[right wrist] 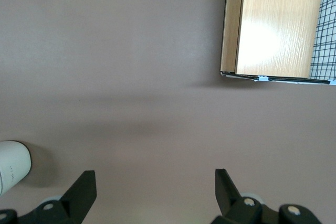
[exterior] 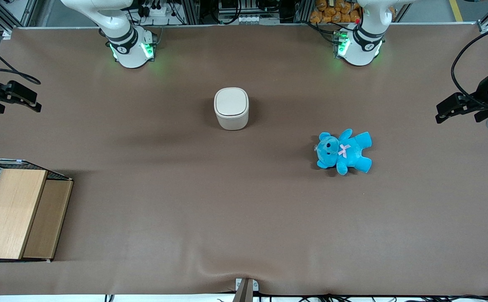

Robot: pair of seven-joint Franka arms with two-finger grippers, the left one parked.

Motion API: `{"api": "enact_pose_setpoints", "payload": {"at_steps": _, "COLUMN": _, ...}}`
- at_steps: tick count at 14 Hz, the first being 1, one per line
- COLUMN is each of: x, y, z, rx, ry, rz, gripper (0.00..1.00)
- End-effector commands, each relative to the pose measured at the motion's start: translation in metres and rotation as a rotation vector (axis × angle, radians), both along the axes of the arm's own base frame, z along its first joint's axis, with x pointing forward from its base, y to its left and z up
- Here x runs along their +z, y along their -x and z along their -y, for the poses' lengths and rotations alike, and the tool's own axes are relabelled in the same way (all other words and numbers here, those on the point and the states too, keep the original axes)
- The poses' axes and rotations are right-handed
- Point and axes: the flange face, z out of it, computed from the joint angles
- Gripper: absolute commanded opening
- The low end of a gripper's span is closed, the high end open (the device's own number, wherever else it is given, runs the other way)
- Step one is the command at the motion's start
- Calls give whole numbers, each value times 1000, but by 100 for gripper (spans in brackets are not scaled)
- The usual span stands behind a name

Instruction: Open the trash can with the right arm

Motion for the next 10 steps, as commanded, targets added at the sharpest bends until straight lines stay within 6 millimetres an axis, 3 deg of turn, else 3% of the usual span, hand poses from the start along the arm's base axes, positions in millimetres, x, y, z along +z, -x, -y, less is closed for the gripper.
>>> {"api": "enact_pose_setpoints", "payload": {"at_steps": 1, "x": -4, "y": -1, "z": 0, "rx": -14, "ry": 11, "rz": -27, "gripper": 100}}
{"api": "enact_pose_setpoints", "payload": {"at_steps": 5, "x": -3, "y": 2, "z": -17, "rx": -79, "ry": 16, "rz": -47, "gripper": 100}}
{"api": "enact_pose_setpoints", "payload": {"at_steps": 10, "x": -5, "y": 6, "z": -64, "rx": -17, "ry": 8, "rz": -77, "gripper": 100}}
